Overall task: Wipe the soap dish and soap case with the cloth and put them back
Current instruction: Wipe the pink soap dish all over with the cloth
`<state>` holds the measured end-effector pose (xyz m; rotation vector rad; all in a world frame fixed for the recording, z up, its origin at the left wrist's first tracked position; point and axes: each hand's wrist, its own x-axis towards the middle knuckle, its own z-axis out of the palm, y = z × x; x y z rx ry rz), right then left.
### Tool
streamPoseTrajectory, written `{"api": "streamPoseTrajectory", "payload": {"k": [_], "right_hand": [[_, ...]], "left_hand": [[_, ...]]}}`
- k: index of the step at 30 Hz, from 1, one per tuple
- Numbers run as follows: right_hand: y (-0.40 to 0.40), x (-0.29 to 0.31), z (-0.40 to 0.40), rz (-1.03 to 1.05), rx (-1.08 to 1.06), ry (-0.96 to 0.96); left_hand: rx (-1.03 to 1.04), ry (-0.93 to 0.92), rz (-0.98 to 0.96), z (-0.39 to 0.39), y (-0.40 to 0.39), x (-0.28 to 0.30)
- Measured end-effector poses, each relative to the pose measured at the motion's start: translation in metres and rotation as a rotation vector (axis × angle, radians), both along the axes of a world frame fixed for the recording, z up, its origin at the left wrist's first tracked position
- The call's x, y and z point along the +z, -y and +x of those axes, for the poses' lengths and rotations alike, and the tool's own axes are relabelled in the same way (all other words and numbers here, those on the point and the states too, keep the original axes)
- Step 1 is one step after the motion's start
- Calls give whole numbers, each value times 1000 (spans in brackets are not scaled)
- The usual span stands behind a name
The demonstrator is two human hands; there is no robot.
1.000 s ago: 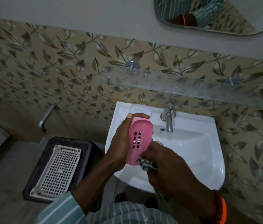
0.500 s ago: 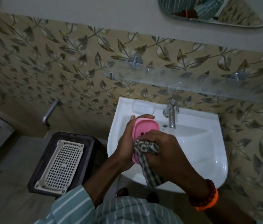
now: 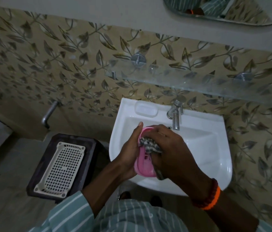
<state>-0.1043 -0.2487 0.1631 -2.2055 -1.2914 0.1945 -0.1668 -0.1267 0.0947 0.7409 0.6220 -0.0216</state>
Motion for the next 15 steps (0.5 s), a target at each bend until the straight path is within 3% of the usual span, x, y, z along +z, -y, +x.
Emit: {"api": "streamPoseTrajectory", "payload": {"k": [3,6,9,12,15], "right_hand": [[1,-3,-10,92,-48,-117],[15,-9,-27,-28,15,-276],[15,-10,-22,-164,60,-148],[9,-9,-10,-144,19,-13],[10,-13,-12,-72,-45,-80]], "left_hand": [[7,-1,52,0,-5,-1],[4,25,80,2,-17,8],[-21,22,91,2,-17,8],[-24,-4,105,2,-15,4],[-13,-29,78,-2,-17,1]]}}
